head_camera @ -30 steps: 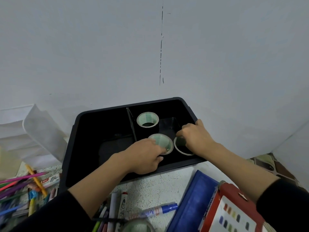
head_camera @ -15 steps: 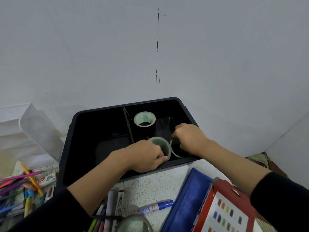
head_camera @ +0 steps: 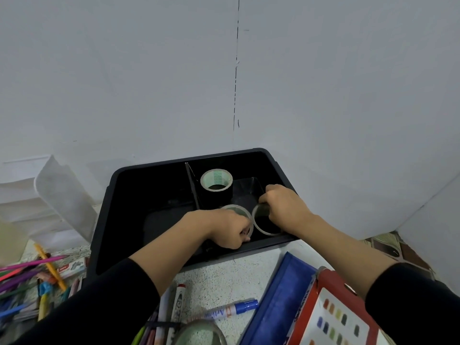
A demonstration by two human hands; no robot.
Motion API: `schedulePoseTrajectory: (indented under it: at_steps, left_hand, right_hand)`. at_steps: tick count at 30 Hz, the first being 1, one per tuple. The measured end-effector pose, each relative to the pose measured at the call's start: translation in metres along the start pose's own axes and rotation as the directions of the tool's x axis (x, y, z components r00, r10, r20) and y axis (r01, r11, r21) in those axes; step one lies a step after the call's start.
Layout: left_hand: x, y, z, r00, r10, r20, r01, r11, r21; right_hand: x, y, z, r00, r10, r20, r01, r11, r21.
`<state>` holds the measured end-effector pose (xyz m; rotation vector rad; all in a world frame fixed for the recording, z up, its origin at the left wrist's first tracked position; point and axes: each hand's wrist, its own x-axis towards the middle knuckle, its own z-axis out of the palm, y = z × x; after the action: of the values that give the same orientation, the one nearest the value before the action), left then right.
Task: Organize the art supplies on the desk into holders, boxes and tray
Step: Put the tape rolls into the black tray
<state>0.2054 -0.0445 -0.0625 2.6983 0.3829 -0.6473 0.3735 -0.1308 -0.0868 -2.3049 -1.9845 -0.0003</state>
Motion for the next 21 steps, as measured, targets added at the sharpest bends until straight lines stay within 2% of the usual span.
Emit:
schedulePoseTrajectory:
  at_steps: [4,9,12,15,17,18,20,21]
  left_hand:
    - [0.002,0.001,-0.006,0.999,-0.006,0.051,0.013,0.993,-0.121]
    - [0.002,0.008,-0.014,0.995,-0.027,0.099,0.041,0.989,-0.144]
    - [-0.001,0.002,-0.006,1.000,0.003,0.007,-0.002,0.987,-0.158]
    - [-0.017,-0.010,0.001,0.976,0.081,-0.204,-0.120,0.975,-0.185]
    - [-0.035,-0.019,0.003,0.910,0.068,-0.408,-0.211,0.925,-0.316]
    - [-0.044,-0.026,0.005,0.850,0.010,-0.526,-0.243,0.895,-0.374]
    - [-0.054,-0.045,0.010,0.641,-0.224,-0.734,-0.236,0.852,-0.467]
    - [-0.053,-0.055,0.013,0.524,-0.381,-0.762,-0.207,0.811,-0.548]
  right_hand:
    - [0.003,-0.002,0.001,0.999,0.008,0.038,-0.006,0.999,-0.038]
    - [0.005,-0.001,0.004,0.999,0.027,0.036,-0.025,0.998,-0.049]
    - [0.006,0.000,0.007,0.999,0.043,0.030,-0.042,0.998,-0.045]
    - [0.005,0.001,0.006,0.997,0.071,0.022,-0.070,0.997,-0.013]
    - [0.005,-0.001,0.001,0.995,0.096,0.038,-0.099,0.993,0.071]
    - [0.006,-0.003,-0.003,0.993,0.113,0.047,-0.119,0.981,0.151]
    - [0.012,-0.009,-0.009,0.987,0.156,0.050,-0.163,0.925,0.344]
    - [0.016,-0.014,-0.010,0.985,0.168,0.030,-0.165,0.892,0.420]
